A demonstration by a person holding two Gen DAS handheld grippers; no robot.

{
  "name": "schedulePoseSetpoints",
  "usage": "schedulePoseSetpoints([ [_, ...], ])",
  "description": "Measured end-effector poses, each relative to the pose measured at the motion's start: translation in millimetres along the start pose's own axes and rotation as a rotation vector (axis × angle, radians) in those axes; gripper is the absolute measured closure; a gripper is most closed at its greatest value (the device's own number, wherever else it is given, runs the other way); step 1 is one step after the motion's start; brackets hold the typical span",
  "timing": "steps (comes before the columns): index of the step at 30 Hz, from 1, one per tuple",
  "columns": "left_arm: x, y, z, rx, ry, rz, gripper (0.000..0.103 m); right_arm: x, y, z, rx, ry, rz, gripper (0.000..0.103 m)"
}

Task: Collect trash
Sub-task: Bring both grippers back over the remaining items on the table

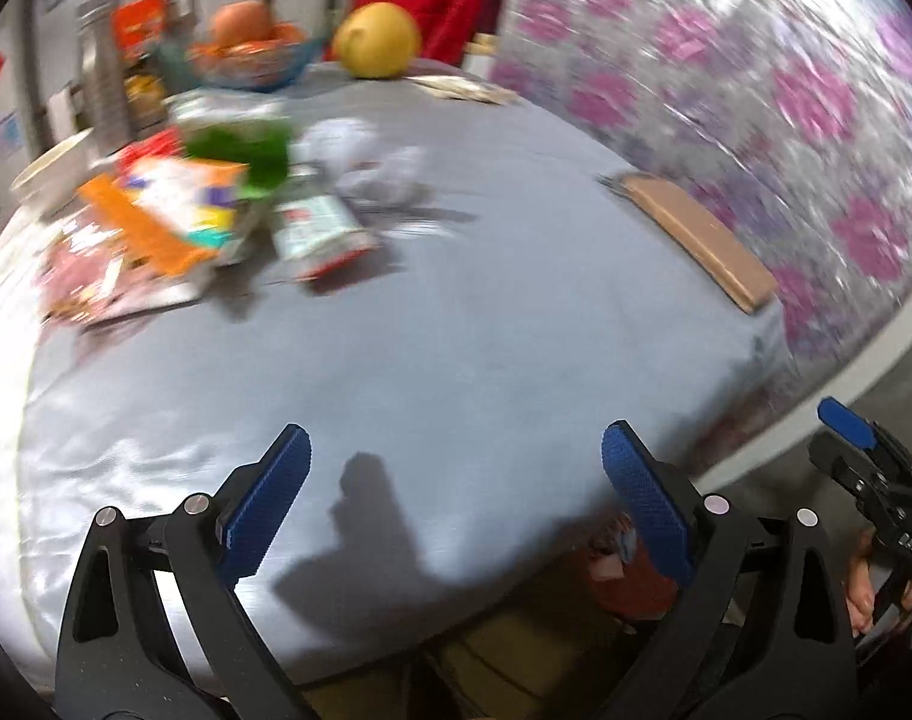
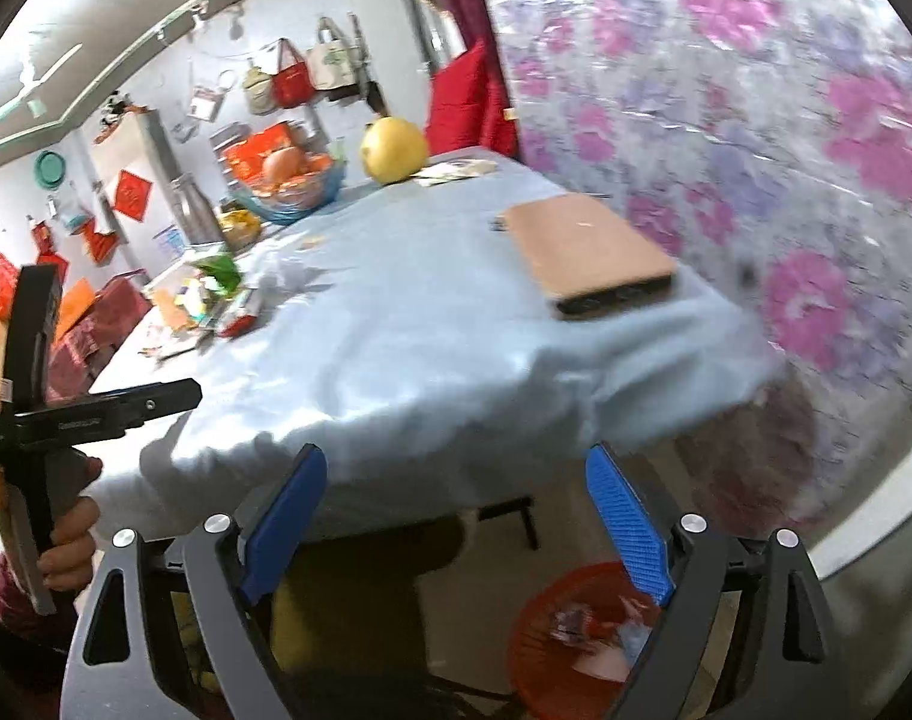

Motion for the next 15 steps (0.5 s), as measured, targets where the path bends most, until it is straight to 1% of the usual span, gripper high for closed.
schedulePoseSetpoints([
  [3,-6,32,-4,-0.067,-0.009,0.013,0.008,13,23,5,-0.028,0.026,0.029,0.015],
  [9,-10,86,-9,-0.178,-0.016,0.044,0.008,41,66,15,-0.101,0.075,0.056,0.015],
  [11,-14,98,-10,-0.194,-0.029,0.022,0.008,51,80,18,-0.118,0.093,0.070,0.015],
  [12,-16,104,-10,-0.208,-0.034,0.028,0.008,56,85,21,-0.124,0.100,0.077,0.015],
  [15,-18,120,-11,-0.224,-0.041,0.087,0.008,68,104,27,-0.150,0.115,0.094,0.015],
])
Point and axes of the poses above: each gripper's, at about its wrist camera, not at the fingertips, and x roughly the way its jaws point, y to its left, z to its top, the point moved 4 cm from there along x, roughly the way its jaws point, and after that the axes turned 8 degrees about y, right-handed, at the moved point
